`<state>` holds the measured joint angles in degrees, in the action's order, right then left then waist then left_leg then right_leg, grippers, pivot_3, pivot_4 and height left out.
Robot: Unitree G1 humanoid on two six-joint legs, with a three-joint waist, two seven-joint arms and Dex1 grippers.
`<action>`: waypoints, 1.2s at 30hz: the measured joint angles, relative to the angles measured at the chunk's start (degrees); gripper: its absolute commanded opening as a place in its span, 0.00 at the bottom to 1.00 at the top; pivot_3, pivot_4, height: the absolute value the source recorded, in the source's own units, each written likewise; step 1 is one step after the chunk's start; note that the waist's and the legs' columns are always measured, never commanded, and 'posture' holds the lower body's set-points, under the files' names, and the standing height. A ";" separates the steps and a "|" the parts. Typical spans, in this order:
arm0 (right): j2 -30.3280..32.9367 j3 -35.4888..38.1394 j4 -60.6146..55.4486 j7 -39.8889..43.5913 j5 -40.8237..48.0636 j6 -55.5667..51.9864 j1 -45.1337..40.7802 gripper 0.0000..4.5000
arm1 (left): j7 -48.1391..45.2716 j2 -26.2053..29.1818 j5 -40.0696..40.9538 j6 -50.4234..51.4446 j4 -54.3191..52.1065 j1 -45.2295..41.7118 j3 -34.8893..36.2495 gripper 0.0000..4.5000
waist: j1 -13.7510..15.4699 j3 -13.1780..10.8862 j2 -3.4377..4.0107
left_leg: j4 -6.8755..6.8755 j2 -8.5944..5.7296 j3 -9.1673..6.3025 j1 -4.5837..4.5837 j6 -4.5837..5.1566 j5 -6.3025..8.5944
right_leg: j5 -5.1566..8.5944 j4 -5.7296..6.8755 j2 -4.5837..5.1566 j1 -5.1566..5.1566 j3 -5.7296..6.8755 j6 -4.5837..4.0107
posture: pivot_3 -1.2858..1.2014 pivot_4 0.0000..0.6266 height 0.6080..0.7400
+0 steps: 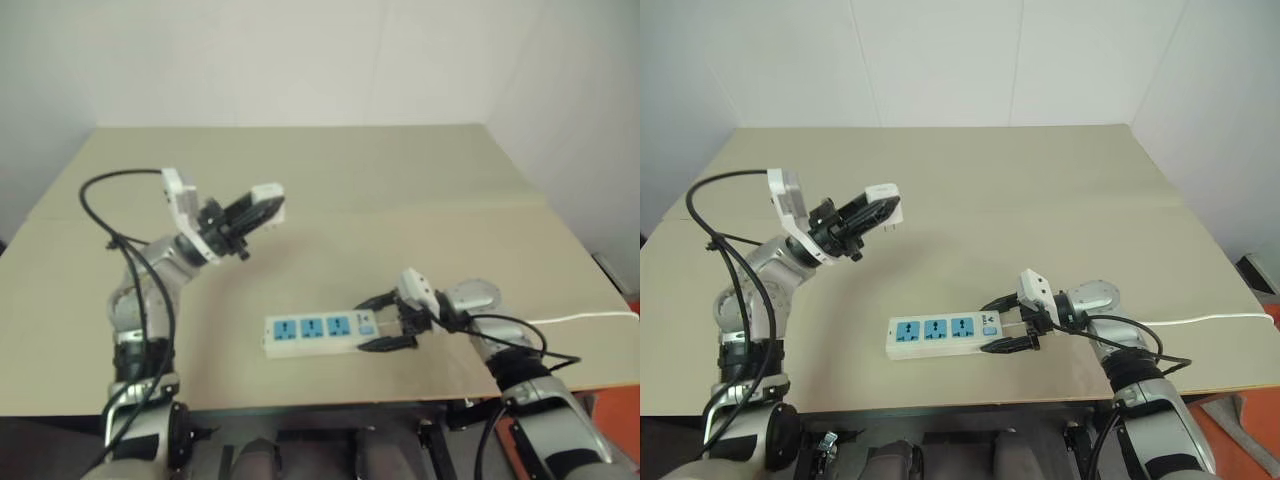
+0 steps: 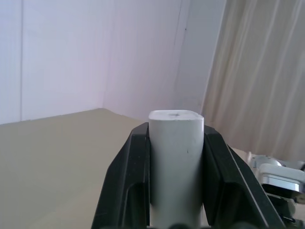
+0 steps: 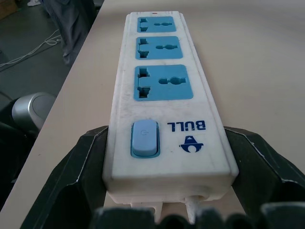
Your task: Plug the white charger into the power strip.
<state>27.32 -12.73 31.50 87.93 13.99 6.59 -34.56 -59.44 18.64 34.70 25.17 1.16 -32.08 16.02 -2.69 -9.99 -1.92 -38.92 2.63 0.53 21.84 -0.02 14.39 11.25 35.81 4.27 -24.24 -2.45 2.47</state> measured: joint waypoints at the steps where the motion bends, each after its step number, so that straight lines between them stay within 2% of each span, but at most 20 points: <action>1: -0.14 -0.01 0.53 -0.01 -0.08 0.46 -0.17 0.75 | -0.48 -0.11 1.21 -0.03 -0.66 0.66 -0.33 0.22 | -0.01 0.00 0.00 | 0.00 0.00 0.00 -0.07 0.00 0.00 | 0.00 0.01 0.00 0.06 0.00 0.00 | 0.52 0.24 1.00; 5: -0.70 0.06 0.87 -0.44 -0.46 1.25 -0.18 0.75 | -5.78 0.98 1.26 -1.42 0.22 2.35 -4.54 0.22 | -0.04 0.01 0.00 | 0.00 0.00 0.01 -0.16 0.00 0.00 | 0.01 0.01 -0.03 0.13 -0.02 -0.01 | 0.52 0.24 1.00; 11: -1.94 0.10 0.14 -2.37 -1.51 1.77 0.07 0.75 | -16.53 1.95 -3.24 -7.87 9.00 0.38 -13.70 0.22 | -0.08 0.01 0.00 | 0.03 0.02 0.01 -0.15 0.00 0.00 | 0.03 0.00 -0.07 0.10 -0.03 -0.06 | 0.52 0.24 1.00; 16: -2.75 0.05 -2.17 -4.68 -1.95 1.68 1.47 0.75 | -20.36 0.45 -4.81 -12.39 17.25 -5.46 -15.72 0.22 | -0.21 0.02 0.00 | 0.05 0.02 0.02 -0.15 0.01 0.00 | 0.04 -0.02 -0.07 0.10 -0.05 -0.07 | 0.52 0.24 1.00; 21: -3.09 -0.13 -4.33 -6.47 -2.19 1.40 2.80 0.75 | -21.74 -2.06 -5.55 -13.52 23.96 -6.60 -16.37 0.22 | -0.46 0.02 0.00 | 0.05 0.03 0.00 -0.10 0.01 0.00 | 0.05 0.00 -0.08 0.06 -0.04 -0.08 | 0.52 0.24 1.00; 29: -3.30 -0.46 -5.52 -7.73 -2.53 1.00 3.40 0.75 | -20.61 -3.61 -3.84 -5.12 23.66 -5.75 -16.49 0.22 | -0.84 0.02 0.00 | 0.07 0.04 -0.03 -0.12 0.01 0.00 | 0.06 0.00 -0.10 0.07 -0.04 -0.07 | 0.52 0.24 1.00; 36: -3.60 -0.64 -5.47 -8.12 -2.73 1.00 3.29 0.75 | -22.05 -3.05 -3.91 -3.87 18.45 -1.18 -18.50 0.22 | -1.11 0.02 0.00 | 0.08 0.06 -0.04 -0.16 0.01 0.00 | 0.07 0.01 -0.12 0.08 -0.04 -0.07 | 0.52 0.24 1.00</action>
<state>23.72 -13.36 26.03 79.81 11.26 7.59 -31.26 -81.49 15.59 30.79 21.30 19.61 -33.26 -2.48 -3.80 -9.97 -1.92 -38.85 2.70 0.50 21.67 0.00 14.39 11.32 35.82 4.15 -24.15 -2.49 2.40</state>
